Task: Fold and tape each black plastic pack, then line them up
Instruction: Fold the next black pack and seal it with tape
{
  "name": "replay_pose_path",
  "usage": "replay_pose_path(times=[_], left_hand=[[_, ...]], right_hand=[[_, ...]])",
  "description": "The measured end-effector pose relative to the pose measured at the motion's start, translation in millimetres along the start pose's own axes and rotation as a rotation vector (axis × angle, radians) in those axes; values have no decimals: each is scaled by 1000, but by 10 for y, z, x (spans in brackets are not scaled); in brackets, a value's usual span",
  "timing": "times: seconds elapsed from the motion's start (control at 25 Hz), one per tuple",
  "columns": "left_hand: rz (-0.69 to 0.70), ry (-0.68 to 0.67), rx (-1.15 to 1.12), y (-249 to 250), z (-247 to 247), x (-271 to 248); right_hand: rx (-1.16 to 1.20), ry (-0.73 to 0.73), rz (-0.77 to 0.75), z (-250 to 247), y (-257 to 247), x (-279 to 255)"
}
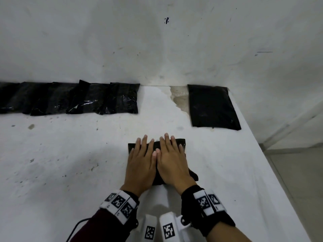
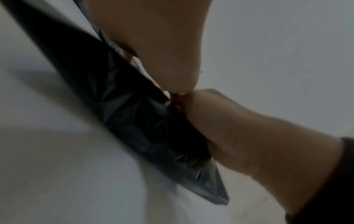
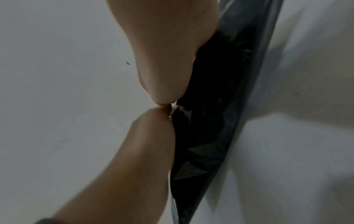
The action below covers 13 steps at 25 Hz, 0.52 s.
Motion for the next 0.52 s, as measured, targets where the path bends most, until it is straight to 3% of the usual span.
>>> replay_pose_path(times=[0.28, 0.52], left_hand=[[-19, 37, -24, -135, 260, -105], [-46, 18, -5, -108, 209, -98]], right_hand=[[-55, -113, 15, 136, 67, 13], [41, -192, 84, 90, 164, 51]])
Point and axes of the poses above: each hand's wrist, its own x-axis towards the middle knuckle, its own z-axis out of the palm, y = z × x, the point moved 4 cm from there along x, towards the middle knuckle, and after that the axes turned 9 degrees about z, right-handed, at the moved point
